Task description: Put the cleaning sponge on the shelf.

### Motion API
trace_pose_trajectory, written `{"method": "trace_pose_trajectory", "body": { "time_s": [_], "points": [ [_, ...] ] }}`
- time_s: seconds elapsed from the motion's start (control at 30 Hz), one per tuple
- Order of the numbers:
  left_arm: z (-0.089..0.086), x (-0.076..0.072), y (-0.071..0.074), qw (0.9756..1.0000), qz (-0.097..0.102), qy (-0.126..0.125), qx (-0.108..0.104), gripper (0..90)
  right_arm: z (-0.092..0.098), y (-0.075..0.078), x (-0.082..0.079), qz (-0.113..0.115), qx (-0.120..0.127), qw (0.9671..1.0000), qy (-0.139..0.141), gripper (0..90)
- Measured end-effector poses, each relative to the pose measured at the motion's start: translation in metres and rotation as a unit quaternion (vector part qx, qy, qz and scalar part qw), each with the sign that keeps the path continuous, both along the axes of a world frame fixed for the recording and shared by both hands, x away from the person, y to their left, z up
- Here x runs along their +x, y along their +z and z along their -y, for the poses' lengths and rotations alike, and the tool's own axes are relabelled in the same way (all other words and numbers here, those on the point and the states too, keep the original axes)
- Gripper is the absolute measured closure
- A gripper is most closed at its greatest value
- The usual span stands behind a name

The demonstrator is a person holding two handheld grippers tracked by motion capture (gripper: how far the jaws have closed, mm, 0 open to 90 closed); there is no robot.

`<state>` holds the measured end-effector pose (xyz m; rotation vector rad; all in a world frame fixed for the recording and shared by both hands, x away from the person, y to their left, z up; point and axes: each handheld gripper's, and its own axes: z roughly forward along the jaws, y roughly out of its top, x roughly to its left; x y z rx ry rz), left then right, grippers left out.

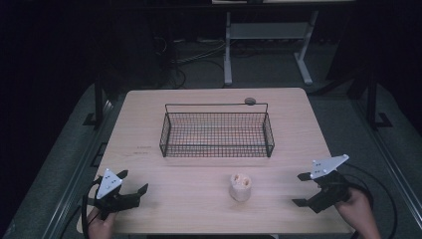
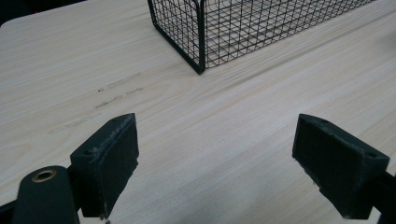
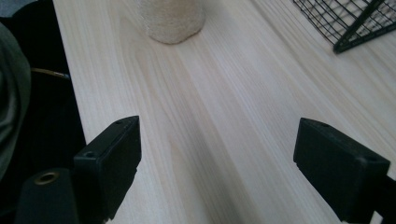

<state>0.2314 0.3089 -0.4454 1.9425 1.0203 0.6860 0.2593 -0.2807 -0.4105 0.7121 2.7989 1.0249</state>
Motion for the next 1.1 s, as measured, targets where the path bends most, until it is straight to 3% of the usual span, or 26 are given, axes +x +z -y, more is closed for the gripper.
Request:
{"method": "trace_pose_trajectory", "body": {
  "time_s": [0.8, 1.1],
  "points": [
    [-0.003, -0.002, -0.001, 1.0, -0.001, 0.006, 0.001, 13.7, -0.021, 0.001, 0.004, 0.0, -0.008, 0.9995, 0.031, 14.6],
    [-0.005, -0.002, 0.0, 1.0, 0.0, 0.01, 0.0, 13.7, -0.039, 0.005, 0.006, 0.0, -0.011, 0.9987, 0.05, 14.6]
  ]
}}
